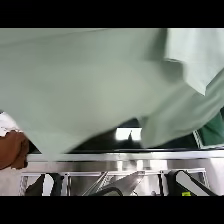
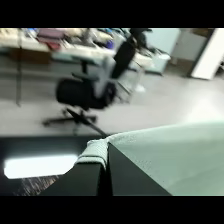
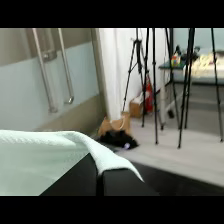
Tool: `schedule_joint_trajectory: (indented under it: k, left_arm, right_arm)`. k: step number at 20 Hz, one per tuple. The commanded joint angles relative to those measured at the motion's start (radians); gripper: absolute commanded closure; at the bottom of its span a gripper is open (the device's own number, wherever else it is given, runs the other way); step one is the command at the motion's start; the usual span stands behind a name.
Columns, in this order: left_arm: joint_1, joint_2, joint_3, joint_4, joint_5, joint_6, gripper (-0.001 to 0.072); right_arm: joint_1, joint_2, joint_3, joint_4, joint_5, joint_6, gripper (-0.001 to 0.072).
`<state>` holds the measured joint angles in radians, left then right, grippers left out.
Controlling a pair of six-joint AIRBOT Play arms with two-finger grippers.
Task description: Fold the shirts.
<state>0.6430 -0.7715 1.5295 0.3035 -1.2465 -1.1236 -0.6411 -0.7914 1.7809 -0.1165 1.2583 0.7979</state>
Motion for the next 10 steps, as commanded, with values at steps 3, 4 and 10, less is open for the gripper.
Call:
schedule_joint_trajectory:
  k: [3,4,10]
  left_arm:
    - [-0.349,-0.278,-0.211,0.261,0.106,0.068,0.0692]
    - [-0.398,-0.343,-0.243,0.307,0.159,0.069,0.0692]
    - [-0.492,-0.805,-0.18,0.437,0.331,0.069,0.0693]
  right_arm:
    - [0.218,-0.192,-0.236,-0.213,0.035,-0.016,0.0693]
    - [0.28,-0.244,-0.296,-0.299,-0.022,-0.018,0.0694]
    - [0.368,-0.665,-0.347,-0.344,-0.352,-0.024,0.0694]
